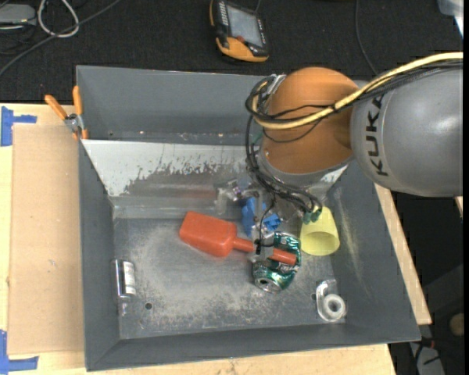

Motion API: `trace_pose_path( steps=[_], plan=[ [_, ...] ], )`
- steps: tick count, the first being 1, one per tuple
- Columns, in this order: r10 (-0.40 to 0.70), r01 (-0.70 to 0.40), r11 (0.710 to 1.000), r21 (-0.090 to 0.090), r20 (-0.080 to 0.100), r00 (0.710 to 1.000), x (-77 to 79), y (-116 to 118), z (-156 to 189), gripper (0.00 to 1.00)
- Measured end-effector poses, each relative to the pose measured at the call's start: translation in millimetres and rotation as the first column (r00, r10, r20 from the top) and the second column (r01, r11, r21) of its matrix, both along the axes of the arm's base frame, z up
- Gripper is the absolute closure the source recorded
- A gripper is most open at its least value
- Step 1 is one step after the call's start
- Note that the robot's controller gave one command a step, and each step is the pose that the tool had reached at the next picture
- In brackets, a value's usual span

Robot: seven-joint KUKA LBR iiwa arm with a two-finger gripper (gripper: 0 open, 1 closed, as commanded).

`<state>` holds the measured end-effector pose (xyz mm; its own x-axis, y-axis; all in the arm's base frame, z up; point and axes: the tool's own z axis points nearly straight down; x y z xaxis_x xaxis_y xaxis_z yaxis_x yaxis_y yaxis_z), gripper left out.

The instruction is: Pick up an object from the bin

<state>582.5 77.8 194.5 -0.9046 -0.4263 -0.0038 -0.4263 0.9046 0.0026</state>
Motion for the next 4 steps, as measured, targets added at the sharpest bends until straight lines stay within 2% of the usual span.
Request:
trace_pose_path(
  steps=[1, 2, 3, 4],
  plan=[
    [-0.223, 0.223, 0.975, -0.007, -0.013, 0.975, 4.9, -38.2, -66.5, 0.00],
    [-0.353, 0.353, 0.936, 0.002, -0.001, 0.936, -19.7, -19.3, -47.8, 0.00],
    [-0.258, 0.258, 0.966, -0.005, -0.008, 0.966, 0.4, -60.7, -59.2, 0.00],
    [-0.317, 0.317, 0.948, 0.005, -0.001, 0.948, -25.5, -41.1, -19.1, 0.00]
  ],
)
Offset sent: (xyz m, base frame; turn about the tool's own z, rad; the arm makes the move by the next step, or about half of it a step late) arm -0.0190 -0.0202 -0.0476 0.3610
